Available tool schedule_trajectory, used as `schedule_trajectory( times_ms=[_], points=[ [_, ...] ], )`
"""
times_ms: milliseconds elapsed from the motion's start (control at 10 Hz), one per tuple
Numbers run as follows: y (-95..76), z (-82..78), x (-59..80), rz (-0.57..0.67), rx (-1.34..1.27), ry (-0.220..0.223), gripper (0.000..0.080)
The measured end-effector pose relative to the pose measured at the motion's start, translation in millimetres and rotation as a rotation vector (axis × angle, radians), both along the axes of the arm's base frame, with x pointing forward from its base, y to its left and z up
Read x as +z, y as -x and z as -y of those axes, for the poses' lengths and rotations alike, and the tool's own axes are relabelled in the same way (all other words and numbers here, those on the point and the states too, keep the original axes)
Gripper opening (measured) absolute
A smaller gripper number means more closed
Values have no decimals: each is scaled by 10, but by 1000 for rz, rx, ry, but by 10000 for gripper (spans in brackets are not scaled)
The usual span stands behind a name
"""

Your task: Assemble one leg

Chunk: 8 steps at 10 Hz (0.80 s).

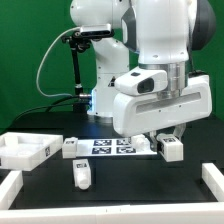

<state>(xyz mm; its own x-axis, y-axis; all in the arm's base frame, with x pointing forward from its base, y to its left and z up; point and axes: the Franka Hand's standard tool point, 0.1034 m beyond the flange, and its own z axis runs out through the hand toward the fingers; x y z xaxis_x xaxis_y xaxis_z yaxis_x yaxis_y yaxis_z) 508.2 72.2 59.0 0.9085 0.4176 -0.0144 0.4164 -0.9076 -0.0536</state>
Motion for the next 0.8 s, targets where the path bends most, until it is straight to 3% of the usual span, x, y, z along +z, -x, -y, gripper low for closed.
schedule_trajectory(
  times_ms=[200,300,400,600,800],
  points=[
    [33,-31,0,3,-22,0,320],
    [256,-179,-12,26,-57,-4,320],
    [605,-359,-77,45,-59,-6,320],
    [1077,-590,-319,59,-76,-13,320],
    [942,-533,-263,57,-64,-9,320]
  ],
)
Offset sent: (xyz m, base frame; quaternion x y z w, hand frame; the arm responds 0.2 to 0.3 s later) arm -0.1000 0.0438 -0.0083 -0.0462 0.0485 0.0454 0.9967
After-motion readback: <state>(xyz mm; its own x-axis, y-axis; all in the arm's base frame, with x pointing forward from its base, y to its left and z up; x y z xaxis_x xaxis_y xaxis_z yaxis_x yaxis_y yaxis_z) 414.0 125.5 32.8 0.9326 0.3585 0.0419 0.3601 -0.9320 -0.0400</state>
